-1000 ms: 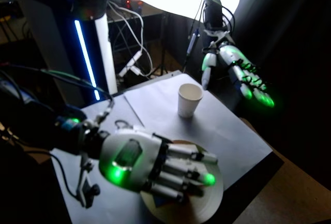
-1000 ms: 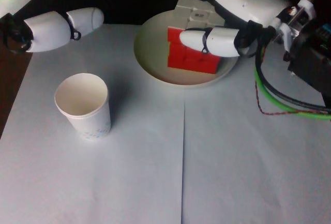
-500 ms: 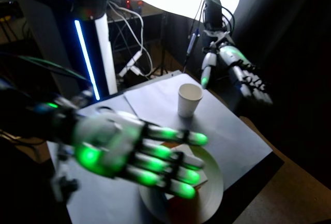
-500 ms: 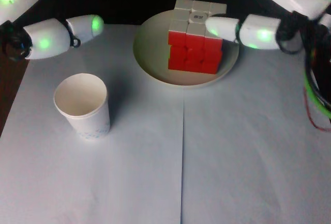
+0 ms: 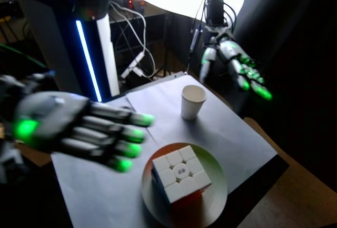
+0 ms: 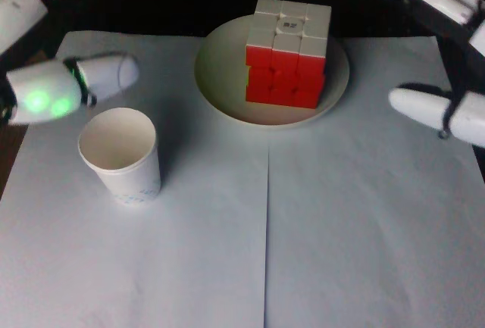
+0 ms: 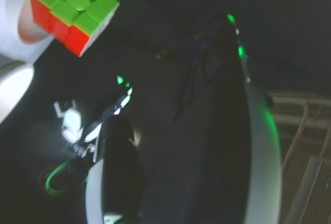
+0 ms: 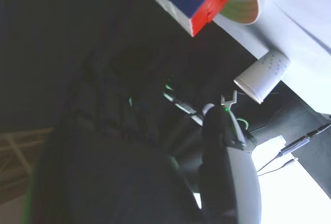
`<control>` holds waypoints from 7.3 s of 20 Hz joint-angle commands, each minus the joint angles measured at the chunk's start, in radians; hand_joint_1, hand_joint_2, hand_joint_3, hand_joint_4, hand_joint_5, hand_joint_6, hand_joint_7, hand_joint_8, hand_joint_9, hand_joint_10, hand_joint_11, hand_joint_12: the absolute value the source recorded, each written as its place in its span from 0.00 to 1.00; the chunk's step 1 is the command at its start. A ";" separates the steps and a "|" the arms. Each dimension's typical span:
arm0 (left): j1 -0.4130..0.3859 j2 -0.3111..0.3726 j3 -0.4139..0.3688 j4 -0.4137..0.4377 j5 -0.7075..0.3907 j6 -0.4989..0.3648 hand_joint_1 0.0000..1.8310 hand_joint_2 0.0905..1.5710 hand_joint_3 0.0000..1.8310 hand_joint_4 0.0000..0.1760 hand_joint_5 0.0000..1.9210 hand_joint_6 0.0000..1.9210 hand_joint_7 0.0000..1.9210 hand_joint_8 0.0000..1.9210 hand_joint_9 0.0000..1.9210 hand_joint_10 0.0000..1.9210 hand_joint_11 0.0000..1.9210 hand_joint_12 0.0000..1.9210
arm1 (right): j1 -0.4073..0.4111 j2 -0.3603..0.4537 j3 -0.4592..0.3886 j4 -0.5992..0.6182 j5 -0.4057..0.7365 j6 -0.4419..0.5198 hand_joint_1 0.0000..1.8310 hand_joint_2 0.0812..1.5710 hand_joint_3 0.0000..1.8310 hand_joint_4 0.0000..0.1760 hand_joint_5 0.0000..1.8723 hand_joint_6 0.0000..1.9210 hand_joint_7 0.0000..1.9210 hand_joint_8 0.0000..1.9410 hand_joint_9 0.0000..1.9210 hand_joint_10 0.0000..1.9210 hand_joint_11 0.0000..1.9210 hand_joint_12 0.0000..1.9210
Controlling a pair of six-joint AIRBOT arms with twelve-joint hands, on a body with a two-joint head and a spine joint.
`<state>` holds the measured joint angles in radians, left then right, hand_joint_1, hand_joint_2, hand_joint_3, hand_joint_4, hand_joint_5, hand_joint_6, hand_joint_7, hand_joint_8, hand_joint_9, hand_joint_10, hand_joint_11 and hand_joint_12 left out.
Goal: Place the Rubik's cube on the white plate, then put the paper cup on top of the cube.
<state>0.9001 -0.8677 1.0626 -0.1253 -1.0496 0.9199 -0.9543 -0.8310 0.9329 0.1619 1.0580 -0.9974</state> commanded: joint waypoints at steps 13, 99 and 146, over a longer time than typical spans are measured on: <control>0.117 -0.011 -0.040 -0.005 -0.093 -0.047 0.30 0.60 0.00 0.91 0.00 0.00 0.00 0.00 0.00 0.00 0.01 0.01 | -0.038 0.006 -0.011 0.059 0.184 0.000 0.20 0.81 0.00 0.43 0.00 0.00 0.00 0.00 0.07 0.01 0.00 0.46; -0.557 -0.526 0.544 0.421 0.394 -0.594 0.62 0.71 0.00 0.00 0.11 0.80 0.07 0.66 0.04 0.77 0.03 1.00 | -0.039 -0.064 0.016 0.073 0.177 0.001 0.25 0.80 0.00 0.67 0.00 0.00 0.00 0.00 0.08 0.01 0.00 0.43; -0.523 -0.423 0.441 0.388 0.318 -0.526 0.36 0.68 0.00 0.98 0.00 0.00 0.00 0.00 0.00 0.00 0.00 0.00 | -0.046 -0.067 0.015 0.087 0.177 0.001 0.22 0.79 0.00 0.61 0.00 0.00 0.00 0.00 0.10 0.01 0.00 0.45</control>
<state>0.3866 -1.2873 1.4944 0.2939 -0.5930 0.3977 -1.0039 -0.9009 0.9470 0.2592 1.1088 -0.9997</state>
